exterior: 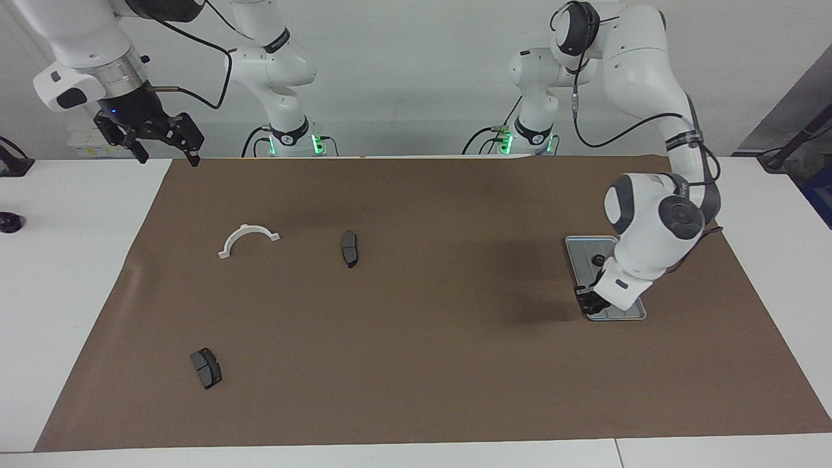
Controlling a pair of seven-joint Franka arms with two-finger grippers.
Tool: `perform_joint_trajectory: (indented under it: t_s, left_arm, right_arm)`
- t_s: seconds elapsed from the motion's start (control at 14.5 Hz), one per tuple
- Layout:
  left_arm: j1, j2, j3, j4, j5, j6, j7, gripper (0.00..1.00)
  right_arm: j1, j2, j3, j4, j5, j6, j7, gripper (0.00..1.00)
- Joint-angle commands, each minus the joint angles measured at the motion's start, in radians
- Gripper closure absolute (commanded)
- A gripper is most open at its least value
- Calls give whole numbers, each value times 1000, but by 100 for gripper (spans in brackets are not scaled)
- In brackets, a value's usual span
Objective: Pick bearing gear from pile to tray
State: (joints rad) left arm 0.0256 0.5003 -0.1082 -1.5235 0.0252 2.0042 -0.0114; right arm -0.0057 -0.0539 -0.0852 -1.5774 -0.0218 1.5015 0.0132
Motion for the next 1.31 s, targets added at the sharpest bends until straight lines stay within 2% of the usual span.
perform_joint_trajectory:
  t_s: [0.0,0.14,0.28,0.41,0.48,0.55,0.69,0.9,1.24]
  left_arm:
    - [57,-37,-8,-33,-16,-45,102,90]
    - [82,-55,-7,-87,-16,-13,140,88]
    - [93,-71,-7,-127,-16,13,148,63]
    - [86,-72,-7,-130,-16,18,139,54]
    - [85,-72,-7,-129,-16,18,139,45]
    - [85,-71,-8,-123,-16,16,139,28]
    - [91,-81,-10,-106,-18,7,139,13]
    - [93,-141,-5,-84,-31,-36,133,6]
    - [82,-203,4,75,-28,-368,126,3]
  right_arm:
    - [-2,-6,5,-16,14,12,54,0]
    - [-2,-7,5,-22,14,14,59,0]
    - [-2,-9,5,-22,16,14,59,0]
    - [-3,-9,5,-21,17,14,54,0]
    - [-4,-9,5,-21,19,16,57,0]
    - [-2,-9,5,-19,19,14,53,0]
    - [-2,-9,5,-19,19,8,53,0]
    - [-2,-9,5,-21,19,6,53,0]
    - [-2,-11,5,-19,19,6,53,0]
